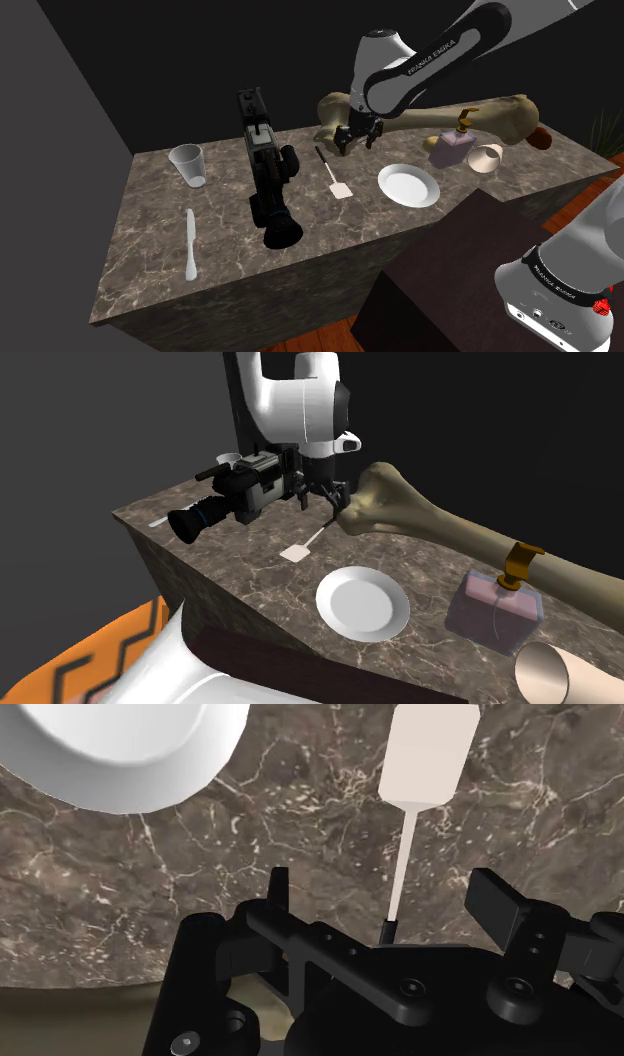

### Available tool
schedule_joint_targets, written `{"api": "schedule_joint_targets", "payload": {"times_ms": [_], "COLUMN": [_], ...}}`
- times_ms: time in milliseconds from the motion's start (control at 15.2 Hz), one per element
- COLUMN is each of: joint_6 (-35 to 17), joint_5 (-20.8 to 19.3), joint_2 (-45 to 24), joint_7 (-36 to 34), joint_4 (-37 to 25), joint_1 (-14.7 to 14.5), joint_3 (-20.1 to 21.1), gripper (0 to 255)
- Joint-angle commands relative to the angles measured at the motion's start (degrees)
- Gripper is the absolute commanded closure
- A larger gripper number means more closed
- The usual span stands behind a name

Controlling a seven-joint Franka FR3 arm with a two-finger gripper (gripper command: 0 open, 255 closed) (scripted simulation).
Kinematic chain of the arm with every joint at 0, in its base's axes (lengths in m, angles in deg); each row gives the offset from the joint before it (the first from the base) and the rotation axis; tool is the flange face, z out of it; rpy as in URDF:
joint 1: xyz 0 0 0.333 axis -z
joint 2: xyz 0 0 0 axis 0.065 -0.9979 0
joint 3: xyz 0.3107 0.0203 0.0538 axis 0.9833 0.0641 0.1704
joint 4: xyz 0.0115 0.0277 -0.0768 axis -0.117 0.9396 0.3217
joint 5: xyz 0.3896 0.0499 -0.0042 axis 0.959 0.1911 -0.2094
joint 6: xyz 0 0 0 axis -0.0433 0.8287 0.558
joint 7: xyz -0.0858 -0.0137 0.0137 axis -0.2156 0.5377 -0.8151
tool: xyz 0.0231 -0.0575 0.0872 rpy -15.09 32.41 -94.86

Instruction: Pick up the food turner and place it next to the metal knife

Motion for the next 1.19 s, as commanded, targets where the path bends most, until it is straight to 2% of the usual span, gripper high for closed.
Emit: {"api": "schedule_joint_targets", "payload": {"times_ms": [0,462,1122], "joint_6": [-1.8,-4.5,-8.1], "joint_5": [-1.0,-2.8,-3.6], "joint_2": [-4.5,-19.4,-24.5], "joint_7": [-2.1,-6.7,-7.2], "joint_4": [-3.0,-16.4,-17.8], "joint_1": [-0.7,-3.2,-3.7], "joint_3": [-0.2,-1.8,-2.6], "gripper": [0,0,0]}}
